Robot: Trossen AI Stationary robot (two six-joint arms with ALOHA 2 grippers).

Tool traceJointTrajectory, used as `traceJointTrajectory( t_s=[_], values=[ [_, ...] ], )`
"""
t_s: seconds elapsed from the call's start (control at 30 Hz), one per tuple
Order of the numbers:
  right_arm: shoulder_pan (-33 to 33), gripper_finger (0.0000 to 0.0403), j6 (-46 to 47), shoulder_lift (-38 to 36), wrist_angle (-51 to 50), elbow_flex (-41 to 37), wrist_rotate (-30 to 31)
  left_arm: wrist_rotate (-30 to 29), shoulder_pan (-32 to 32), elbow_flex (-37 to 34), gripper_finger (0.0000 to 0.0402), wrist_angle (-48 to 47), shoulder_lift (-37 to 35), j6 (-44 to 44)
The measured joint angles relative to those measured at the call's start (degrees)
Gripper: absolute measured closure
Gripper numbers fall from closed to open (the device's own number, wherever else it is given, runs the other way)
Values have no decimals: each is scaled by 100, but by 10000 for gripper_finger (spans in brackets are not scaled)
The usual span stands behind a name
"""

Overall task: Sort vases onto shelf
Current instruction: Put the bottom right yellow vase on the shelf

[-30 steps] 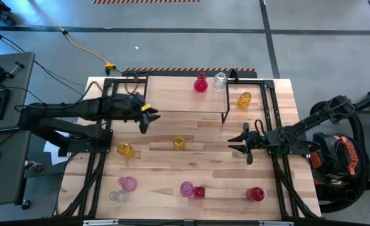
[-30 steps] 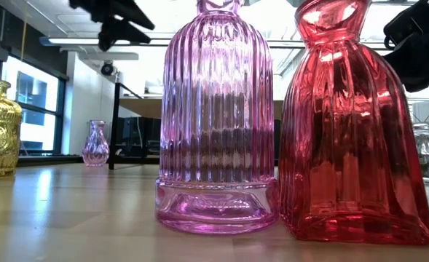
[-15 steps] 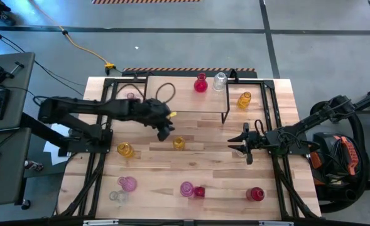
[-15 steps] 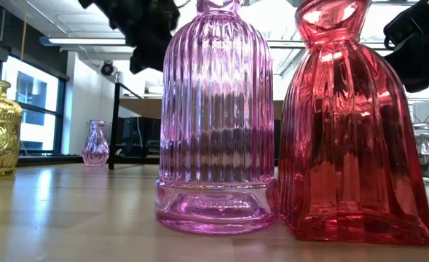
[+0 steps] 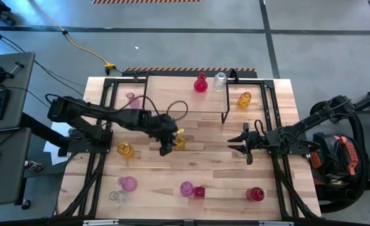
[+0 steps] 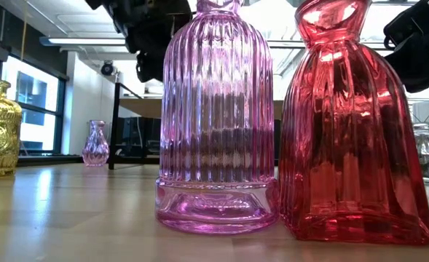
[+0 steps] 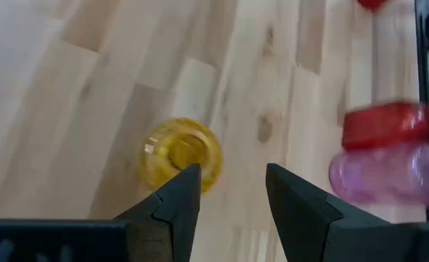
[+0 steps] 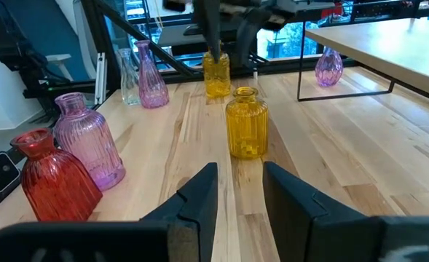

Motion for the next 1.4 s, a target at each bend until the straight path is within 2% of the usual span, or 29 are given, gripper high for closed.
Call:
traceJointTrajectory(
  t_s=[0.2, 0.67, 1.4],
  values=[
    [0, 308, 0, 0, 0, 0, -4, -10, -94, -2, 254, 229, 245, 480],
    [0, 308, 1, 0, -2, 0, -9, -439, -299, -2, 254, 291, 250, 2137],
    [0, 308, 2, 7, -129, 0, -13, -513, -202, -15, 254, 286, 608, 2350]
  ],
)
